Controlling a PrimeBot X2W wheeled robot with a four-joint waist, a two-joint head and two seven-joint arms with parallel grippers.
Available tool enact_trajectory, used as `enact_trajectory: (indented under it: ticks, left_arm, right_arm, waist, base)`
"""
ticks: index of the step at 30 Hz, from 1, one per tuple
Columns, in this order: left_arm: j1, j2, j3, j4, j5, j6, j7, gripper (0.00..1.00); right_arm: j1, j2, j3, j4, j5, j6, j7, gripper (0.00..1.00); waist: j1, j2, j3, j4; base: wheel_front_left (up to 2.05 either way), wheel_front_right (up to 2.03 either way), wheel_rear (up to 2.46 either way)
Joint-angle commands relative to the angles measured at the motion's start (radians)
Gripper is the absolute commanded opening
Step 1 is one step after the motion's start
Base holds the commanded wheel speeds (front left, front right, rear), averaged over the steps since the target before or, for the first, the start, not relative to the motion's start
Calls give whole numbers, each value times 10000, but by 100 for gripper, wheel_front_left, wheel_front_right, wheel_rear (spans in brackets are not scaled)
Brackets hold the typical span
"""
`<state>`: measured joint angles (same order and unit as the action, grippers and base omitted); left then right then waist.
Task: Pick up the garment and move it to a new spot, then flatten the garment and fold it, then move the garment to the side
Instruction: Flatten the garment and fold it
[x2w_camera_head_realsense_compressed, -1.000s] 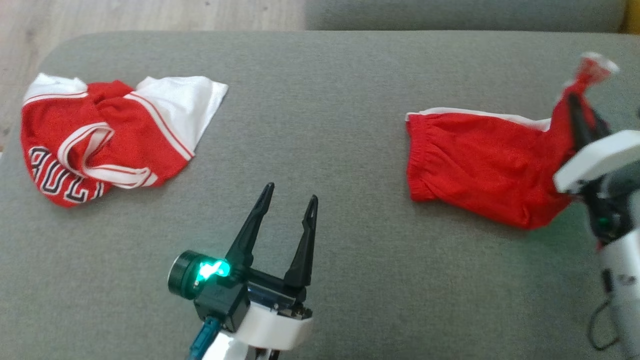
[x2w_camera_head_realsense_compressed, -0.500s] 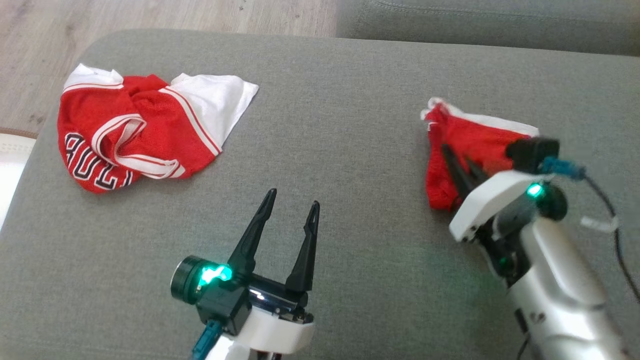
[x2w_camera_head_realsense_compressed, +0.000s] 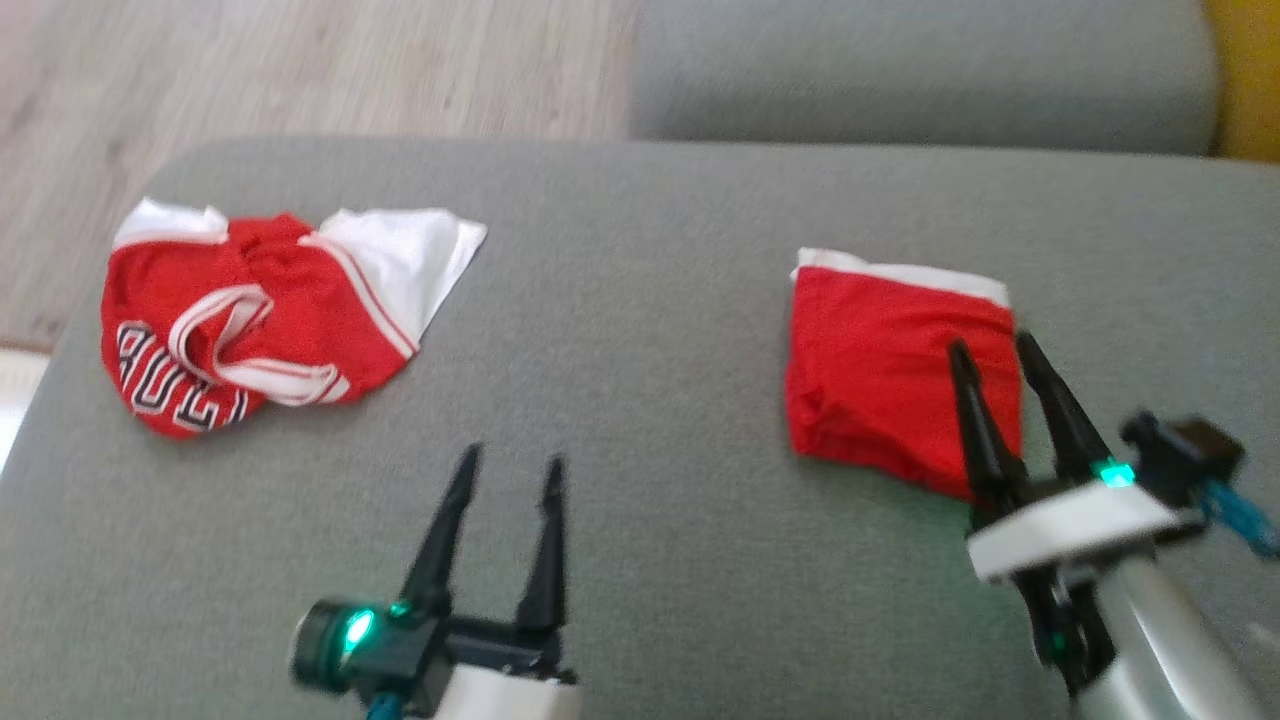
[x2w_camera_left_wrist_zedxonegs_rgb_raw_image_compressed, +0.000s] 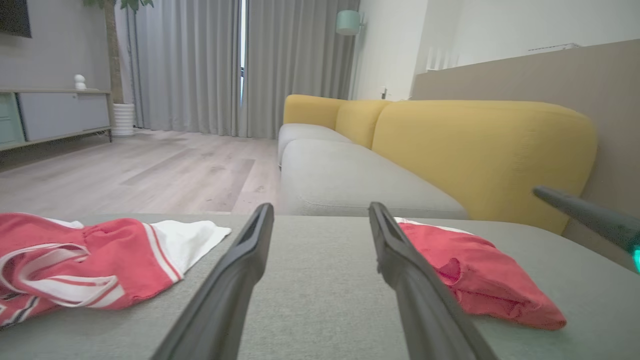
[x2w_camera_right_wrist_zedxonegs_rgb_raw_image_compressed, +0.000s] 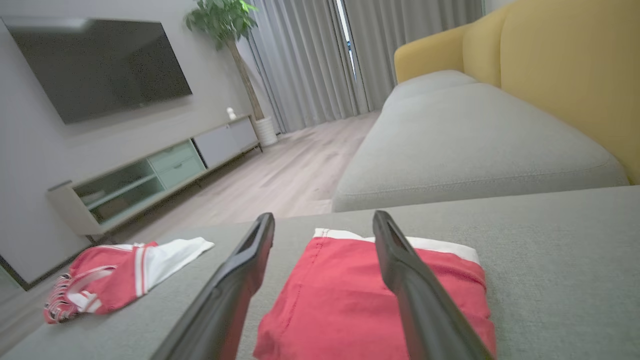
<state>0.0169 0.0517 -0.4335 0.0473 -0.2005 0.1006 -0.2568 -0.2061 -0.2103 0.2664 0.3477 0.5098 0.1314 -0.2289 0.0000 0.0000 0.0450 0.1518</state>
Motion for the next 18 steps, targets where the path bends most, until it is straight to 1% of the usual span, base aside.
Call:
enact_trajectory:
  ticks: [1, 4, 7, 11, 14, 18]
  left_arm:
    - [37, -14, 575, -312, 116, 295, -49, 100]
    - [357, -14, 766, -305, 200, 584, -49, 100]
    - [538, -14, 826, -310, 233, 634, -49, 100]
    - [963, -14, 916, -259, 544, 708, -49, 100]
    - [1315, -14, 925, -246, 679, 714, -49, 100]
    - [1560, -14, 909, -238, 762, 639, -49, 100]
  right_arm:
    - [324, -159, -63, -577, -20, -7, -244, 100]
    - [1113, -203, -614, -938, -167, -7, -317, 100]
    - [1660, -152, -996, -1218, -493, -7, -323, 100]
    - [2730, 297, -1598, -1655, -1096, -7, -326, 100]
    - [3313, 590, -1715, -1823, -1463, -7, -327, 100]
    - [3645, 863, -1812, -1922, -1720, -7, -327, 100]
  waist:
    - [0, 0, -487, -367]
    - [0, 0, -757, -518]
    - [0, 0, -933, -579]
    - [0, 0, -1242, -627]
    - [0, 0, -1382, -660]
    - [0, 0, -1440, -664]
  base:
    - [0, 0, 0]
    - [0, 0, 0]
    - [0, 0, 0]
    - [0, 0, 0]
    - [0, 0, 0]
    - [0, 0, 0]
